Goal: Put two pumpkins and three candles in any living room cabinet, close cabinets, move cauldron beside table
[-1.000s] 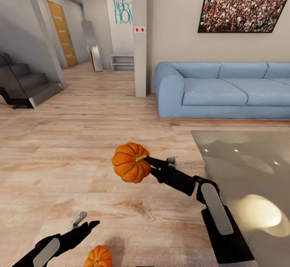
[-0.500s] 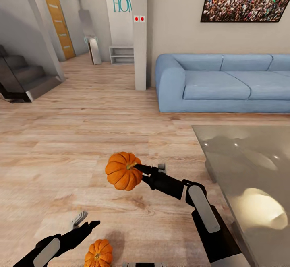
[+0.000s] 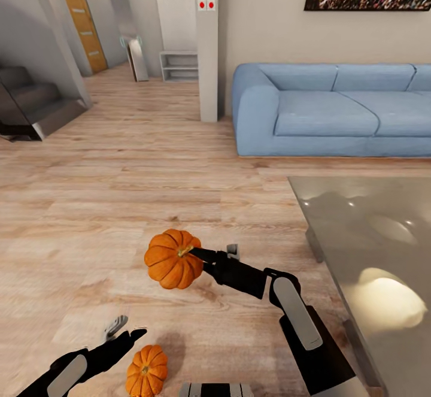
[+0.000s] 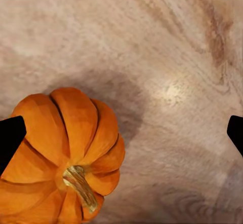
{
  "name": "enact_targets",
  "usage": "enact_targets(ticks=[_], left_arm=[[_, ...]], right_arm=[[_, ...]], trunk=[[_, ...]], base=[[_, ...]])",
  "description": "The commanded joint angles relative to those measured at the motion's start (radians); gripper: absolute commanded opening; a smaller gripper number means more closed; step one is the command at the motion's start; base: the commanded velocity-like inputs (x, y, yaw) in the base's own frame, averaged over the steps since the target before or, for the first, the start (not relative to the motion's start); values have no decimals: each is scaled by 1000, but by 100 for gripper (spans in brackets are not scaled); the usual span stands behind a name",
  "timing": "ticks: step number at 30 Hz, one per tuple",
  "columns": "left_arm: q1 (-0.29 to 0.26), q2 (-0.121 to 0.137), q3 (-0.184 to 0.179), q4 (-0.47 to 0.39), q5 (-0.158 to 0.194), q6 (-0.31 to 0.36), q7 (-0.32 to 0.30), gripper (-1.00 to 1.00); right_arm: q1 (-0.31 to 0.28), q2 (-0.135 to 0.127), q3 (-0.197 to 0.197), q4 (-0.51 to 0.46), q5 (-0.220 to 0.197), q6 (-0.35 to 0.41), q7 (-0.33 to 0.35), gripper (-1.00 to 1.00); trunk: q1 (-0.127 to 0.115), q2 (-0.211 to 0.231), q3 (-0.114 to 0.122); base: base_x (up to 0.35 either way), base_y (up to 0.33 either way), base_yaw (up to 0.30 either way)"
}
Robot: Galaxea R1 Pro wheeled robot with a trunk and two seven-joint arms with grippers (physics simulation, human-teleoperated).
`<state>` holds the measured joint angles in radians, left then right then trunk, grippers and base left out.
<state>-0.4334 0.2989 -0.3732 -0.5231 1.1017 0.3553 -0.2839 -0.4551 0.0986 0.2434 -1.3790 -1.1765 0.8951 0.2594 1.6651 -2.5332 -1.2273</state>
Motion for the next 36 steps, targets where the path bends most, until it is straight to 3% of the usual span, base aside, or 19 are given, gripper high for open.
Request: enact_targets(ticks=[1, 6, 9, 17, 26, 32, 36], left_arm=[[-1, 1, -2, 13, 8, 2, -1, 100], [-1, -2, 11, 57, 7, 2, -1, 100], [-1, -1, 13, 61, 7, 2, -1, 100], [-1, -2, 14, 61, 7, 2, -1, 100], [-1, -1, 14, 62, 7, 3, -4, 100], [-1, 1, 15, 63, 7, 4, -51, 100], [-1, -1, 16, 63, 7, 4, -58, 100]], right_arm=[[-1, 0, 1, 0, 3, 2, 6, -100], [-1, 0, 5, -12, 3, -1, 7, -100], [-1, -1, 5, -42, 3, -2, 9, -100], [-1, 0, 9, -67, 3, -32, 9, -100], [-1, 0, 40, -68, 3, -36, 9, -100], [-1, 0, 39, -66, 4, -37, 9, -100], [-1, 0, 38, -66, 4, -38, 9, -100]], trunk=[[0, -1, -5], [2, -2, -24], [2, -2, -24], [6, -4, -55], [7, -4, -63], [10, -6, -86], [10, -6, -86]], base=[[0, 0, 0], [0, 0, 0], [0, 0, 0], [0, 0, 0], [0, 0, 0], [0, 0, 0], [0, 0, 0]])
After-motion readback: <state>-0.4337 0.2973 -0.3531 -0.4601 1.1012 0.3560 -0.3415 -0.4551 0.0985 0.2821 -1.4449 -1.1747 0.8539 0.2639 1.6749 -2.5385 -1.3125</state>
